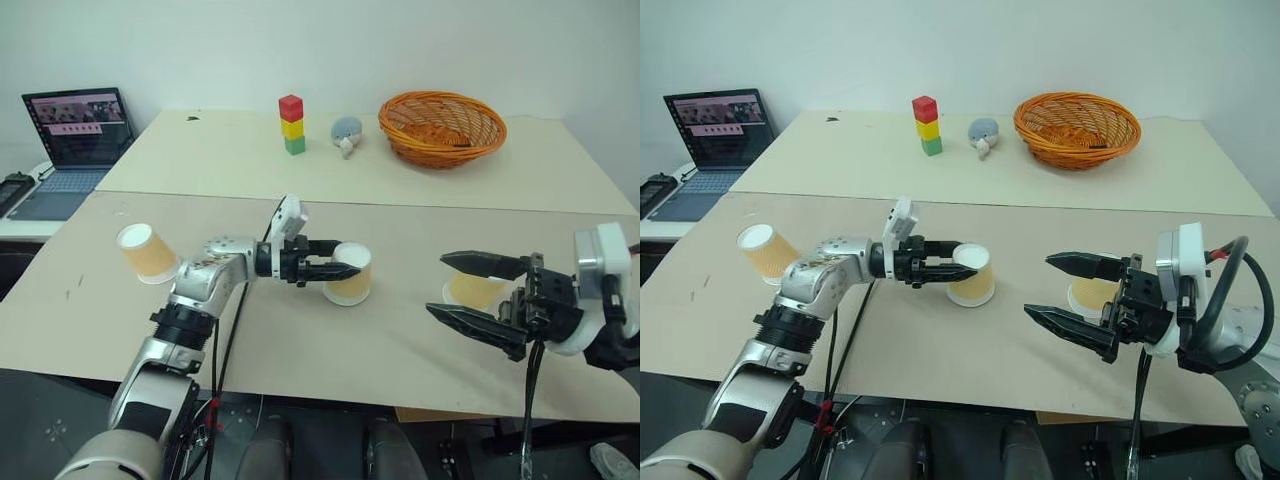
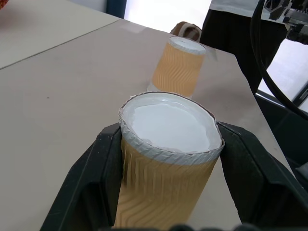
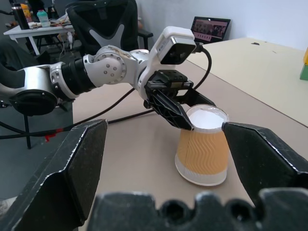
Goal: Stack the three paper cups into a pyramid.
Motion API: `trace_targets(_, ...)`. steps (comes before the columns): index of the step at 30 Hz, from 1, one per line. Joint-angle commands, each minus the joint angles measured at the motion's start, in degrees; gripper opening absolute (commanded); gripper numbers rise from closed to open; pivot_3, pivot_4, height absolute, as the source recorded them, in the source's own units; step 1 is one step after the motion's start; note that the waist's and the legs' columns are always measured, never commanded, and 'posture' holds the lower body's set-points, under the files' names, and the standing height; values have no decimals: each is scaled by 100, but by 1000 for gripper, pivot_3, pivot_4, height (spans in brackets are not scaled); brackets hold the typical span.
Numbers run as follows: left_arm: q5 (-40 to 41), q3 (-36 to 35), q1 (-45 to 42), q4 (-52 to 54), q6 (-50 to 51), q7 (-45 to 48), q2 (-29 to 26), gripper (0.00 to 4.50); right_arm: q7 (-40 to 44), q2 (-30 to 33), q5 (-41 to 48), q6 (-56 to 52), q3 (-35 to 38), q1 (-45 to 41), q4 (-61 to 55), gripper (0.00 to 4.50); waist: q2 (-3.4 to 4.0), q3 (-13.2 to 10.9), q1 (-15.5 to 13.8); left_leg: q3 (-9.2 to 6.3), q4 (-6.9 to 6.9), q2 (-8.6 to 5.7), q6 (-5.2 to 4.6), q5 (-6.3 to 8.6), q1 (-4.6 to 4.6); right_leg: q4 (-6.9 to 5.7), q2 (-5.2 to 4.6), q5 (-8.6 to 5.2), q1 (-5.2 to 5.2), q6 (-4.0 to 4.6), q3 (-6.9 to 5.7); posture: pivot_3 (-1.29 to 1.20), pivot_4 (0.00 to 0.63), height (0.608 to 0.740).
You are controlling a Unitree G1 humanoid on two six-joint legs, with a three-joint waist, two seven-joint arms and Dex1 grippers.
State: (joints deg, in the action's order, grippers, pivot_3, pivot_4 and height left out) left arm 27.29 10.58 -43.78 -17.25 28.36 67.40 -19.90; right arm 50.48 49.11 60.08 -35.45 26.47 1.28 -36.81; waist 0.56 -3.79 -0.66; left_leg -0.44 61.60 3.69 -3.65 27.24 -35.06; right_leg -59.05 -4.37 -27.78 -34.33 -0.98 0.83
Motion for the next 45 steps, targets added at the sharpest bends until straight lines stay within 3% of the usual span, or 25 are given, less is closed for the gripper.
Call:
trace_targets(1, -40, -111, -248, -64, -178, 75, 119, 2866, -45, 62, 188, 34, 229, -9, -181, 4500, -1, -1, 4, 0, 0, 0, 0, 0, -1, 1, 0, 0, 0, 0, 0, 0, 150, 629)
trace_targets(11, -155, -79, -227, -215, -224, 185, 308, 2866, -72, 102, 225, 6, 217, 105, -232, 4500, -2, -2, 3, -3, -1, 2, -1, 0, 1, -2, 2, 0, 1, 0, -1, 0, 150, 629)
trace_targets(16, -185, -105, -205, -173, -221, 169, 332, 2866, 445, 401, -660, 236, 253, 772, -7, 4500, -3, -2, -4, -3, -1, 1, -2, 0, 2, 6, 1, 0, 7, 0, -5, 0, 150, 629)
trace_targets(28, -142, -167, -174, -148, -107, 214, 412, 2866, 500, 305, -480, 163, 489, 684, 149, 4500, -16, -14, 1, -8, -2, 2, -2, -1, 7, -2, 3, 0, 7, 0, -2, 0, 150, 629)
trace_targets(33, -243, -188, -170, -132, -196, 114, 444, 4473, 491, 295, -446, 151, 506, 676, 145, 4500, -13, -13, 0, -9, -2, 1, -2, -1, 6, 0, 1, 0, 7, 0, -1, 0, 150, 629)
trace_targets(40, 104, -758, -416, 36, -96, -236, 563, 4473, 487, 296, -417, 127, 452, 590, 190, 4500, -17, -15, -1, -9, -2, 3, -2, -1, 6, 0, -1, 0, 7, 0, 0, 0, 150, 629)
trace_targets(45, 1092, -1832, -735, 1178, 753, -1225, 376, 4473, 493, 279, -374, 112, 413, 540, 206, 4500, -7, -32, -1, -21, -1, 10, -1, -2, 2, -2, 0, 0, 6, 0, -2, 0, 150, 629)
